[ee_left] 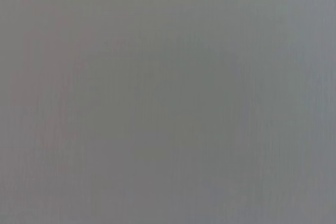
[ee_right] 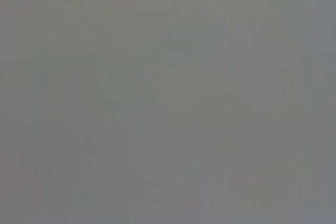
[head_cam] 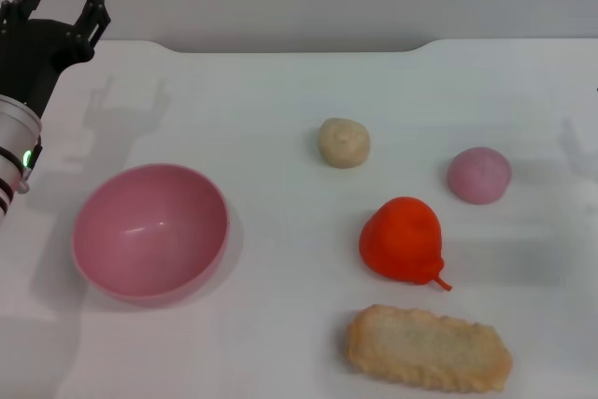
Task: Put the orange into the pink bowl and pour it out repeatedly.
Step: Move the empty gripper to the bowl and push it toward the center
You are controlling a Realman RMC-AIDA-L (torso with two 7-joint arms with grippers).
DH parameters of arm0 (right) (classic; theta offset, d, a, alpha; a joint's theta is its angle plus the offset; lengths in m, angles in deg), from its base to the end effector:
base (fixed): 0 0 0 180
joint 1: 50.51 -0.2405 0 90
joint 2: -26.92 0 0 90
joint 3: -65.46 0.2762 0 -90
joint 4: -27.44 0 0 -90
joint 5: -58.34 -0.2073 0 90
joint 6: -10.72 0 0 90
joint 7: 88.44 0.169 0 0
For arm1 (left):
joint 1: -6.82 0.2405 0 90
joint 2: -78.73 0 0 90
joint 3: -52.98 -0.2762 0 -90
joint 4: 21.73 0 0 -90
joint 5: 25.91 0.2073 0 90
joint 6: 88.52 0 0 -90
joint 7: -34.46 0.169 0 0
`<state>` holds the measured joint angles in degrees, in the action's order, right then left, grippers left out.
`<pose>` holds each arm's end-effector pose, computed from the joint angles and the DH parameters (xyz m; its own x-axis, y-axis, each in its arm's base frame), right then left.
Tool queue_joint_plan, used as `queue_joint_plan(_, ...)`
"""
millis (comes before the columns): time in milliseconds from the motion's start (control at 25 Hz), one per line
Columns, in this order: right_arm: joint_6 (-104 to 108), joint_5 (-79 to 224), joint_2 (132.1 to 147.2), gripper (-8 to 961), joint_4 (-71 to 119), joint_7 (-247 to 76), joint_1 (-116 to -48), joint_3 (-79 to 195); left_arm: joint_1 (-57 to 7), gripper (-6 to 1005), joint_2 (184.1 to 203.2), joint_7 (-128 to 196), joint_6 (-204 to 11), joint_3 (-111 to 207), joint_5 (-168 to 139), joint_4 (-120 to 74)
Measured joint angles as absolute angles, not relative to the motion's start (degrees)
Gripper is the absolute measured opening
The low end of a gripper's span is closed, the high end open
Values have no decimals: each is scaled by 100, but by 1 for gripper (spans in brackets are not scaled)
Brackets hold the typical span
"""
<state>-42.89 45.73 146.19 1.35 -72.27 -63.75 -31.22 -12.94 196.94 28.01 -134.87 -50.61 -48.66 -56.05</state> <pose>0.3608 0.3481 -0.0011 0.6275 -0.0066 -0.7786 -0.7778 -0.0514 -0.6264 -0.2955 0.4028 -0.0031 0.6729 -0.0658 0.7368 0.7249 -0.1403 -0.6745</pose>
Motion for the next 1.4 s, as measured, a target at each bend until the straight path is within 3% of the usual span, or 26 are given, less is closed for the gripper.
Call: queue_joint_plan(1400,-4299,4573,14622,738,121,-7227,-6349,-3130,-1259,800,19669,2805,-13297,-5072,-4802,-5815)
